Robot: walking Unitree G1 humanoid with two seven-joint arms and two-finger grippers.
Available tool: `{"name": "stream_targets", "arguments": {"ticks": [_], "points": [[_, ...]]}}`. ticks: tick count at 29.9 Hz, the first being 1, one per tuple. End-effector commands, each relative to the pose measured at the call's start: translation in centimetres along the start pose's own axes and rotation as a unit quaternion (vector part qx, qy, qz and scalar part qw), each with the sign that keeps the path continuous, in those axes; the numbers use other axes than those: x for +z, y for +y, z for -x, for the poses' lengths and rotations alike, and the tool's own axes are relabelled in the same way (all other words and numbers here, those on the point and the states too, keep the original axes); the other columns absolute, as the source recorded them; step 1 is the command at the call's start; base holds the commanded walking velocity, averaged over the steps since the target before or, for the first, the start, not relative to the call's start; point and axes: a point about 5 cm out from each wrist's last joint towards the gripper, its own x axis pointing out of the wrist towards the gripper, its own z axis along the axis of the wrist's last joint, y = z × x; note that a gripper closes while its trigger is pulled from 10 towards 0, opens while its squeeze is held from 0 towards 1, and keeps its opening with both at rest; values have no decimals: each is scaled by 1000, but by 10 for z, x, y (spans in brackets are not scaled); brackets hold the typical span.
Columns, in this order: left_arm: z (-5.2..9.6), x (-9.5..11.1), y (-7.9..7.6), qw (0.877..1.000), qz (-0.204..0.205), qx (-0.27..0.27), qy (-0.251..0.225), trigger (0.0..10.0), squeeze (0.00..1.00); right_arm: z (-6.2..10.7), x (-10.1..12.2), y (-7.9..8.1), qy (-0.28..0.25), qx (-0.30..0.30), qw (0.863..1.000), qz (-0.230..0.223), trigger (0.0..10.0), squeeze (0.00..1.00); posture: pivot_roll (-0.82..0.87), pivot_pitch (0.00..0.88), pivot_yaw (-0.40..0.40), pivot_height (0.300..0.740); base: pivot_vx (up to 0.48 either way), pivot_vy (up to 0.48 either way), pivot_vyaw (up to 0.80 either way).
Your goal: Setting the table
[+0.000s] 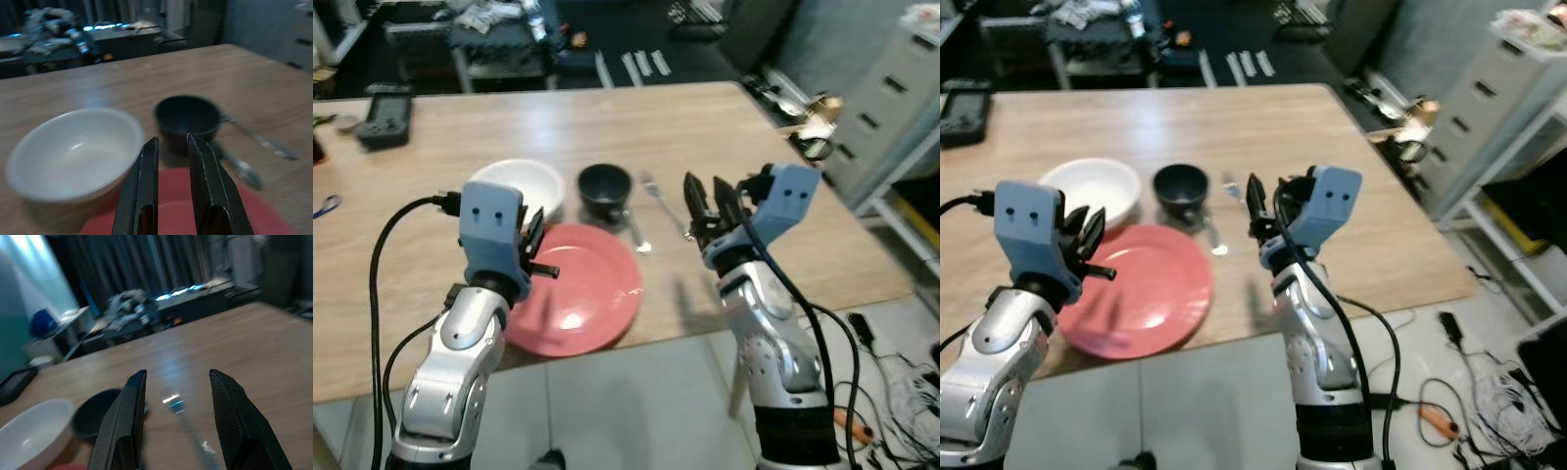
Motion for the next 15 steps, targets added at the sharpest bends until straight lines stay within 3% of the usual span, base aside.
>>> {"name": "stream_targets", "arguments": {"ticks": [1, 9, 11, 13, 15], "points": [[0, -1, 2, 1000, 5, 2, -1, 10000, 0, 2, -5, 2, 6, 1, 1000, 1, 10000, 0, 43, 56, 11, 740, 0, 0, 0], [0, -1, 1, 1000, 11, 0, 3, 10000, 0, 3, -6, 1, 10, 0, 1000, 4, 10000, 0, 44, 60, 14, 740, 0, 0, 0], [1, -2, 0, 1000, 26, -8, 9, 10000, 0, 1, -12, 2, 31, 9, 999, 27, 10000, 0, 49, 63, 14, 740, 0, 0, 0], [7, -1, 2, 999, 10, -49, 15, 10000, 0, -9, -23, 7, 74, 43, 994, 65, 10000, 0, 72, 70, 2, 740, 0, 0, 0], [10, 1, 5, 998, -3, -64, 14, 10000, 0, -15, -25, 8, 81, 47, 993, 70, 10000, 0, 72, 70, 2, 740, 0, 0, 0]]}}
